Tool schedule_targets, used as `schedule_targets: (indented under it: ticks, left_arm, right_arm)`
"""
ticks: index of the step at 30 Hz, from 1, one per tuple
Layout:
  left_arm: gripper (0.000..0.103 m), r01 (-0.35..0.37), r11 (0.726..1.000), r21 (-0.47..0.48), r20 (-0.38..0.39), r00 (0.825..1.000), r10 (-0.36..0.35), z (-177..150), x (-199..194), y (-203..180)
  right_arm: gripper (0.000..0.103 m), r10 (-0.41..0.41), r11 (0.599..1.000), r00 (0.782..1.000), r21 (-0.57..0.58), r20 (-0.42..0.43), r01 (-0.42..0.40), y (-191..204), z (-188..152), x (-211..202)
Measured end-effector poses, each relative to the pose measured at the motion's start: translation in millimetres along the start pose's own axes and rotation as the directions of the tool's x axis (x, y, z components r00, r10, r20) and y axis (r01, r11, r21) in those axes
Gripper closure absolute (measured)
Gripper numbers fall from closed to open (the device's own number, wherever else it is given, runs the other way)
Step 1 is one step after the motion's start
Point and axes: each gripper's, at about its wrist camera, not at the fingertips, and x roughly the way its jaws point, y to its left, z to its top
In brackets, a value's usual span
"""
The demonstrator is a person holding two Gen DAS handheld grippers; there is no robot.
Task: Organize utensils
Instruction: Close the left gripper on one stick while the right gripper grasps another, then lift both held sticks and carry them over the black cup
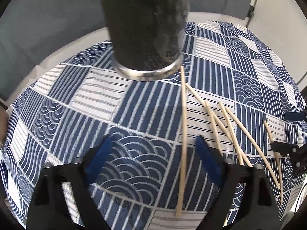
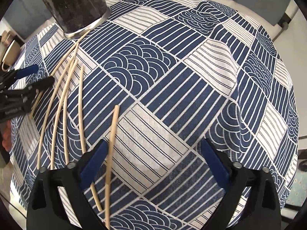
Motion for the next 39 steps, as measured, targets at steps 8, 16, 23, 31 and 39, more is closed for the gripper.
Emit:
schedule_targets:
  ticks: [8, 16, 23, 31, 39]
  left_arm:
    - [0.093, 0.017, 0.996, -0.084, -0.035, 0.999, -0.02, -14.0, -15.6, 31.4]
    - [0.098, 0.005, 0.987, -0.161, -0.063, 0.998, -0.015, -37.9, -29.4, 52.1]
    - [0.098, -0.009, 0.954, -0.3, -0.069, 0.998, -0.013, -57.4, -50.2, 74.0]
    - [0.098, -0.071, 0.928, -0.365, -0.056, 0.997, 0.054, -70.0, -91.8, 72.2]
    - [0.098, -0.098, 0.893, -0.44, 0.004, 0.994, 0.111, -68.6, -142.2, 59.9]
  right_arm:
    - [0.099, -0.046, 0.996, 0.999, 0.071, 0.012, 0.045, -44.2, -0.7, -11.2]
    - [0.099, -0.059, 0.985, 0.998, 0.165, 0.026, 0.054, -88.2, 0.7, -18.0]
    - [0.099, -0.035, 0.99, 0.996, 0.141, 0.079, 0.024, -92.8, 7.8, -31.9]
    - [0.099, 0.06, 0.994, 0.984, 0.081, 0.166, -0.074, -89.1, 27.1, -60.1]
    - [0.098, 0.168, 0.986, 0.947, -0.065, 0.274, -0.156, -72.9, 61.0, -102.4]
